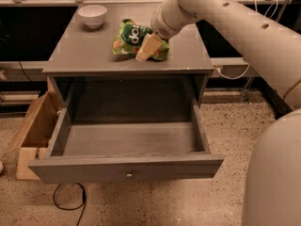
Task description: Place green rice chip bag into top drawer
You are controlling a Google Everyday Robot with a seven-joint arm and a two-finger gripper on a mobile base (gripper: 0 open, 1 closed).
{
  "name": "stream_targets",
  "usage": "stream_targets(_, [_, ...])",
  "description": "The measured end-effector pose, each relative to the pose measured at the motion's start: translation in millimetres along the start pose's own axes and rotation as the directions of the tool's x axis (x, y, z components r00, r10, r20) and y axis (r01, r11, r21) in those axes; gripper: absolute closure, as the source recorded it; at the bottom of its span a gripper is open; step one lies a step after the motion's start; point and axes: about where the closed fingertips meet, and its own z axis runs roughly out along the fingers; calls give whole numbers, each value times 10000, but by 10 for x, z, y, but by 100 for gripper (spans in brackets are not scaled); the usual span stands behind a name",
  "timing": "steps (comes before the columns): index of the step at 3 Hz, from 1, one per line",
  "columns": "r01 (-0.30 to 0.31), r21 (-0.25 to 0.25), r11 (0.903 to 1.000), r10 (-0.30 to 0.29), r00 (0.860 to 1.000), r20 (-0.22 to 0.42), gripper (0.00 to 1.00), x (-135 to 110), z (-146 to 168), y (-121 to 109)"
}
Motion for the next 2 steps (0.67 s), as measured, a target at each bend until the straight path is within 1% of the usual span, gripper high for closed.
stream_targets(1, [-109,-244,9996,113,9998,182,0,-97,171,-33])
stream_targets(2, [-154,-426,9990,165,9995,267,0,-150,277,-56])
